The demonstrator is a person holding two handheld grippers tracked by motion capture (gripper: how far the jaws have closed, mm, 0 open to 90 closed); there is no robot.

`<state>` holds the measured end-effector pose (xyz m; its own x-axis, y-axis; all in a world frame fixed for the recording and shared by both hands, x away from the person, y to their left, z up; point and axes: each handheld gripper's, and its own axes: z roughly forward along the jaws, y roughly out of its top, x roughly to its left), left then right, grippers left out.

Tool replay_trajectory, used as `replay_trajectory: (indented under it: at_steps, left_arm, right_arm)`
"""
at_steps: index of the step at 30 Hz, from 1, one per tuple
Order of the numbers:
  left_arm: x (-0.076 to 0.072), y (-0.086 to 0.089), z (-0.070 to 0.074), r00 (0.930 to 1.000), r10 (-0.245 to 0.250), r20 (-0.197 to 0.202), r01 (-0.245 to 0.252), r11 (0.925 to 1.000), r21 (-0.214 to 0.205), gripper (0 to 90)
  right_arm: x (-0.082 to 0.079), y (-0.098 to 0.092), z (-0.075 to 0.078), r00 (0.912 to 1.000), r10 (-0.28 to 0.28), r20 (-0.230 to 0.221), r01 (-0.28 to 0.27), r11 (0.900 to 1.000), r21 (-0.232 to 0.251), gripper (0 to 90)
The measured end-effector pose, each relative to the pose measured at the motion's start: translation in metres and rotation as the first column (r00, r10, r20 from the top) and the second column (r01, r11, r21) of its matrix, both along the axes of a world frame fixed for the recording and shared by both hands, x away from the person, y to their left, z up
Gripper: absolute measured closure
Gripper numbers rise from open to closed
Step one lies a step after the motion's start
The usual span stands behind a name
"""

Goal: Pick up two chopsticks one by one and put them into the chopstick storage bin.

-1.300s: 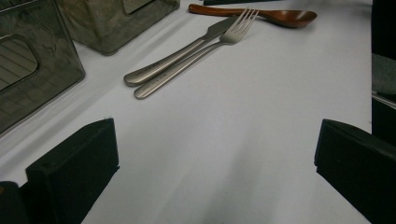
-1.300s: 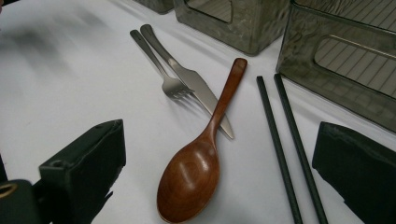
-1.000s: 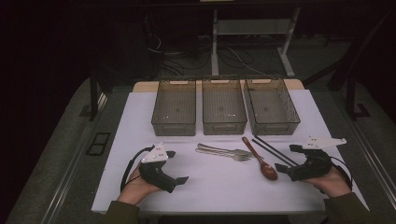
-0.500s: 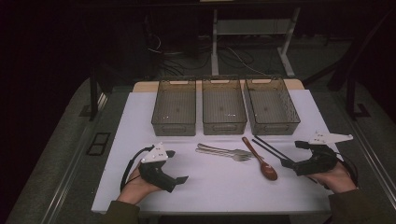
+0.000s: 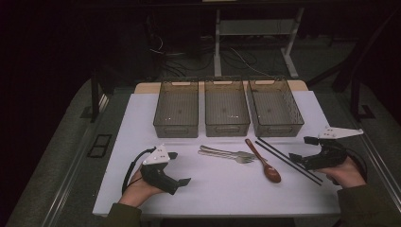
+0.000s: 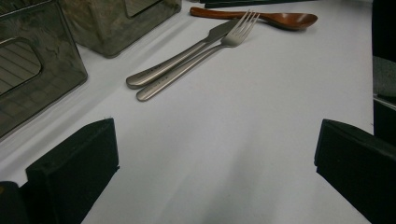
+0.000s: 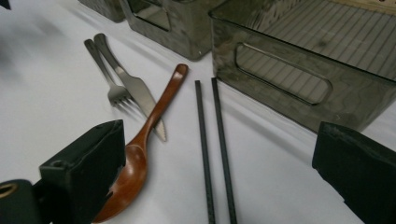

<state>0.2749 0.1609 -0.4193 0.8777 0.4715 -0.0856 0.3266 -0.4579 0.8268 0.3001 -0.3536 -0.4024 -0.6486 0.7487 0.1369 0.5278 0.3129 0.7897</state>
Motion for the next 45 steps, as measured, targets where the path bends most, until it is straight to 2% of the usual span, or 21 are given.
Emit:
replay_trajectory:
  at_steps: [1,5,6,7,14,15,24,29,35,45]
  left_arm:
    - [0.000,0.000,0.000,1.0000,-0.001,0.001,0.001,1.0000,0.001,0.0]
    - [0.000,0.000,0.000,1.0000,-0.002,0.002,0.002,1.0000,0.003,0.0]
    - [0.000,0.000,0.000,1.0000,-0.002,0.002,0.002,1.0000,0.005,0.0]
    - [0.000,0.000,0.000,1.0000,-0.003,0.002,0.003,1.0000,0.005,0.0]
    - [0.000,0.000,0.000,1.0000,-0.005,0.001,0.005,1.0000,0.005,0.0]
    - [0.000,0.000,0.000,1.0000,-0.006,0.002,0.006,1.0000,0.007,0.0]
    - [0.000,0.000,0.000,1.0000,-0.005,0.004,0.005,1.0000,0.005,0.0]
    - [0.000,0.000,0.000,1.0000,-0.004,0.004,0.004,1.0000,0.004,0.0]
    - [-0.001,0.000,0.001,0.9999,-0.007,0.007,0.007,0.9999,0.011,0.0]
    - [-0.001,-0.001,0.001,0.9999,-0.008,0.007,0.007,0.9998,0.017,0.0]
  right_arm:
    - [0.000,-0.001,0.000,0.9999,0.007,-0.008,-0.007,1.0000,-0.001,7.7]
    - [0.001,-0.004,-0.003,0.9997,0.001,-0.025,-0.001,0.9995,-0.033,8.6]
    - [0.001,-0.004,-0.003,0.9996,0.004,-0.026,-0.005,0.9993,-0.038,15.0]
    - [0.001,-0.005,-0.003,0.9995,0.013,-0.028,-0.014,0.9993,-0.034,16.6]
    - [0.003,-0.008,-0.006,0.9991,-0.004,-0.041,0.002,0.9987,-0.051,17.2]
    - [0.003,-0.009,-0.006,0.9985,-0.010,-0.053,0.007,0.9985,-0.054,20.1]
    - [0.002,-0.015,-0.010,0.9980,-0.013,-0.062,0.008,0.9966,-0.082,36.3]
    - [0.000,-0.018,-0.013,0.9967,-0.009,-0.081,0.001,0.9949,-0.101,45.3]
    - [-0.001,-0.021,-0.016,0.9953,-0.007,-0.097,-0.004,0.9937,-0.112,53.3]
    - [-0.003,-0.024,-0.024,0.9915,0.011,-0.130,-0.032,0.9865,-0.161,65.3]
